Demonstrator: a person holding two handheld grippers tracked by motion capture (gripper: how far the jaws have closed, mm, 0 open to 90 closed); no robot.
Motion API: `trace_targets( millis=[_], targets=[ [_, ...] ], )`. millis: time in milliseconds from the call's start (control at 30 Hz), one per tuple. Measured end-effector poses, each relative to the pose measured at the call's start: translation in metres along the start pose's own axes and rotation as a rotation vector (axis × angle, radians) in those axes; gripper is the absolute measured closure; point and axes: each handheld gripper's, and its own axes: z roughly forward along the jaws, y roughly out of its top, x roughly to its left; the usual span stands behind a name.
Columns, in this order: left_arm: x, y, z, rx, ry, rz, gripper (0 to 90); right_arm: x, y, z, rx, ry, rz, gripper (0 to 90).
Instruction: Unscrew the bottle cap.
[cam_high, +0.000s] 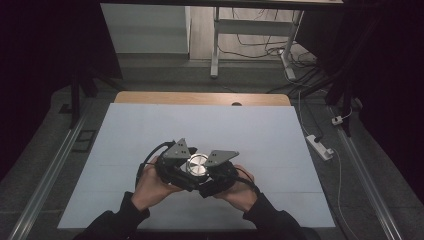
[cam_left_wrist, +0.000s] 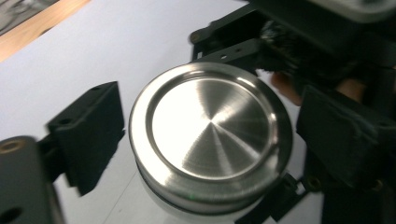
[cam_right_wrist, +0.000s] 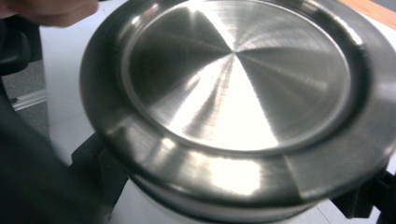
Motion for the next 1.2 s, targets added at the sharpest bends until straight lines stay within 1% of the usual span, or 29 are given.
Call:
trace_targets(
  millis=[100,167,200,267,300,333,367,433,467,500,533,567,700,733,833,967,1033,1067,1133,1167,1200],
  targets=[
    [0.007,0.000,-0.011,0.010,-0.071,0.063,2.8,0.000,0.000,-0.001,0.000,0.023,-0.014,15.0],
    [0.011,-0.002,-0.015,0.031,-0.141,0.123,3.7,0.001,0.000,-0.001,0.004,0.057,-0.029,15.0],
    [0.012,-0.003,-0.017,0.040,-0.149,0.147,3.6,0.002,0.000,0.000,0.005,0.074,-0.034,15.0],
    [0.014,-0.006,-0.016,0.056,-0.203,0.177,5.2,0.004,0.000,0.001,0.009,0.100,-0.059,15.0],
    [0.014,-0.007,-0.015,0.058,-0.216,0.191,5.5,0.006,0.000,0.002,0.012,0.114,-0.070,15.0],
    [0.014,-0.009,-0.013,0.059,-0.231,0.197,5.5,0.008,0.001,0.002,0.010,0.126,-0.089,15.0],
    [0.015,-0.009,-0.011,0.062,-0.247,0.204,6.1,0.010,0.001,0.003,0.013,0.136,-0.095,15.0],
    [0.015,-0.011,-0.008,0.063,-0.253,0.210,9.1,0.013,0.001,0.003,0.017,0.149,-0.107,15.0],
    [0.015,-0.011,-0.008,0.060,-0.264,0.213,11.2,0.014,0.001,0.004,0.018,0.150,-0.107,15.0],
    [0.015,-0.012,-0.008,0.052,-0.268,0.221,14.5,0.014,0.001,0.004,0.018,0.152,-0.110,14.9],
    [0.015,-0.013,-0.008,0.043,-0.259,0.223,19.5,0.014,0.001,0.004,0.019,0.151,-0.110,15.0],
    [0.015,-0.013,-0.007,0.041,-0.255,0.213,19.7,0.013,0.001,0.004,0.018,0.148,-0.113,15.0],
    [0.013,-0.012,-0.003,0.038,-0.201,0.169,19.9,0.010,0.000,0.004,0.023,0.118,-0.092,15.0],
    [0.012,-0.012,-0.002,0.039,-0.180,0.154,20.0,0.009,0.000,0.005,0.024,0.110,-0.089,15.0],
    [0.008,-0.009,0.003,0.045,-0.103,0.107,20.0,0.006,-0.001,0.005,0.032,0.076,-0.051,14.9],
    [-0.001,-0.006,0.011,0.036,0.019,0.014,20.0,0.001,-0.002,0.005,0.038,0.010,0.004,15.0],
    [-0.005,-0.005,0.015,0.023,0.067,-0.025,20.0,-0.001,-0.004,0.005,0.033,-0.005,0.025,14.9],
    [-0.006,-0.004,0.017,0.018,0.079,-0.037,19.9,-0.003,-0.004,0.005,0.026,-0.011,0.039,14.9],
    [-0.006,-0.003,0.018,0.024,0.074,-0.027,17.9,-0.004,-0.005,0.005,0.022,-0.019,0.053,15.0],
    [-0.005,-0.002,0.017,0.021,0.068,-0.027,12.5,-0.004,-0.005,0.005,0.018,-0.019,0.054,15.0],
    [-0.003,-0.001,0.014,0.017,0.053,-0.021,7.5,-0.004,-0.005,0.005,0.016,-0.017,0.058,15.0]
  ],
)
